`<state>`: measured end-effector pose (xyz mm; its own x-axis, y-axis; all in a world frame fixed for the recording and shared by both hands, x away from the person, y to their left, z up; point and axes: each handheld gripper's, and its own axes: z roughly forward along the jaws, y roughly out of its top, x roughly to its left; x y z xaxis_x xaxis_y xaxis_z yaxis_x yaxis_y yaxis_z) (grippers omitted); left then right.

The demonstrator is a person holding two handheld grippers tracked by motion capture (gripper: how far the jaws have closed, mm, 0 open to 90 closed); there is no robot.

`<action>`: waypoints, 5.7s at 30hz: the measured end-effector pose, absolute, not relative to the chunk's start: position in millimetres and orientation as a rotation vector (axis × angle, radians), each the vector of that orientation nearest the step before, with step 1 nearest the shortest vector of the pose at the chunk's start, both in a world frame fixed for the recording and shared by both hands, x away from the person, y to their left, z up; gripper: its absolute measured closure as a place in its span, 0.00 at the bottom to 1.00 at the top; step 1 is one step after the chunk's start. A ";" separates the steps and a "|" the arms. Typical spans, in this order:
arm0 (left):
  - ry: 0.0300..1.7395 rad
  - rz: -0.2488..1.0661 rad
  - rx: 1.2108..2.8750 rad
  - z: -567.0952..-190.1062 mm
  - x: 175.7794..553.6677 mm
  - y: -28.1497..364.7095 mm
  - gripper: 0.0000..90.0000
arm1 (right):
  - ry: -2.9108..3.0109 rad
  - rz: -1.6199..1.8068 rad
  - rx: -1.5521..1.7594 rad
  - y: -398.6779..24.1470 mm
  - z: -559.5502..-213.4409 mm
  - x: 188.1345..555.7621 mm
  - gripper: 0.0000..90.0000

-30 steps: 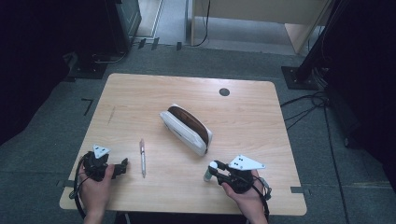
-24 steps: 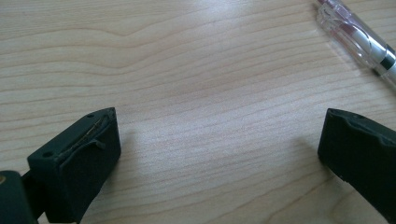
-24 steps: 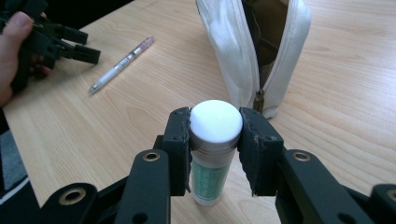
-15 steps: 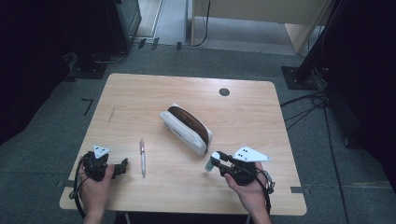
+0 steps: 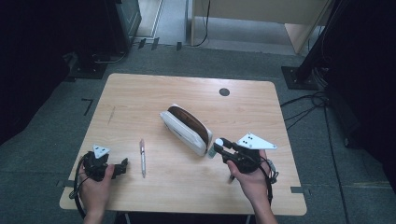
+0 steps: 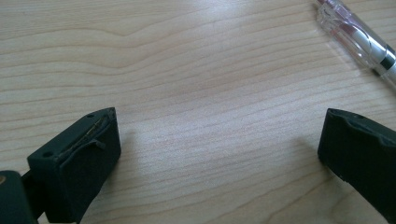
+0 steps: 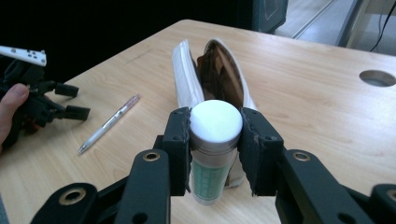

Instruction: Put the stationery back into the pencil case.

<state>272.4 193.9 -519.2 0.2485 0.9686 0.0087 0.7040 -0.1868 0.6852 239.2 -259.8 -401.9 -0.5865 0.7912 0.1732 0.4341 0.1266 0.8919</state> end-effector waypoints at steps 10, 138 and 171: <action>1.518 0.610 1.966 -519.0 272.4 194.0 0.00 | 2.046 1.426 1.161 -253.7 -384.1 261.5 0.73; 1.517 0.611 1.963 -519.2 272.6 193.8 0.00 | 2.120 1.397 1.172 -193.7 -403.6 343.7 0.72; 1.515 0.610 1.966 -519.1 272.5 193.8 0.00 | 1.882 1.243 1.437 -281.6 -434.0 237.5 0.52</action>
